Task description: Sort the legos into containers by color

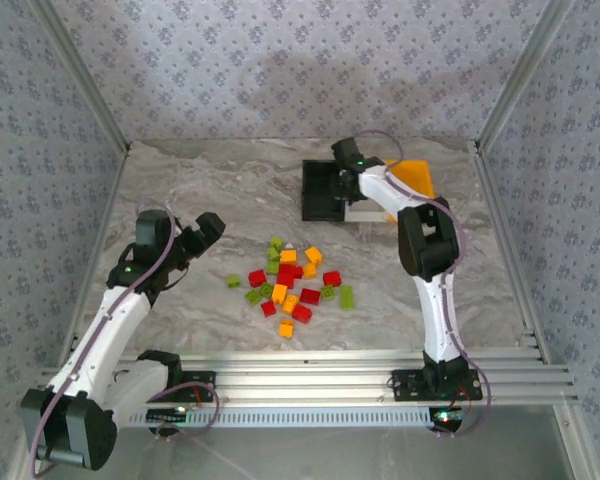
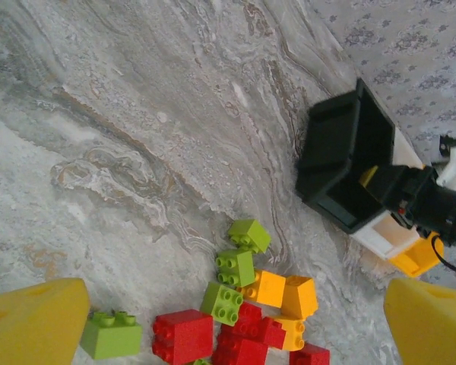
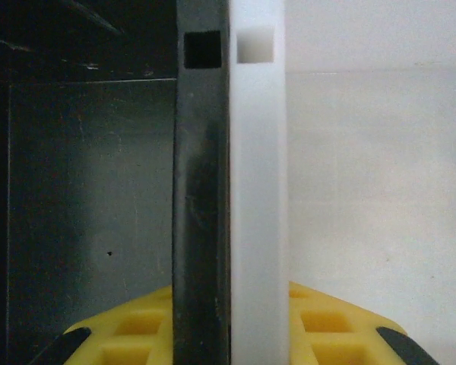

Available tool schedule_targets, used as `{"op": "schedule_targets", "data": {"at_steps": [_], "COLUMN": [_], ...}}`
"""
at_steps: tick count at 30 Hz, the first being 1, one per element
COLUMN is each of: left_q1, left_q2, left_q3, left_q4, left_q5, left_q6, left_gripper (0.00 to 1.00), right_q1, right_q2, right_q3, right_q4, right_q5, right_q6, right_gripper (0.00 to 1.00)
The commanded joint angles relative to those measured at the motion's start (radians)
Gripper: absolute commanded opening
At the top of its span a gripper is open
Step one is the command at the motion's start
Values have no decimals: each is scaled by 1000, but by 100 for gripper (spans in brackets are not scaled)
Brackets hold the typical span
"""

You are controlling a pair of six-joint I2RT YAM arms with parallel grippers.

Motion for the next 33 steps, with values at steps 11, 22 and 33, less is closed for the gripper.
{"op": "schedule_targets", "data": {"at_steps": [11, 22, 33], "left_q1": [-1, 3, 5], "left_q2": [-115, -120, -110], "left_q3": [-27, -42, -41], "left_q4": [-118, -129, -116], "left_q5": [-85, -91, -85], "left_q6": [30, 27, 26], "left_gripper": [99, 100, 100], "right_q1": [240, 388, 364], "right_q2": [177, -13, 33], "right_q3": [245, -103, -32], "right_q4": [-140, -50, -46], "right_q5": [7, 106, 1], "right_q6": [295, 499, 379], "right_gripper": [0, 0, 0]}}
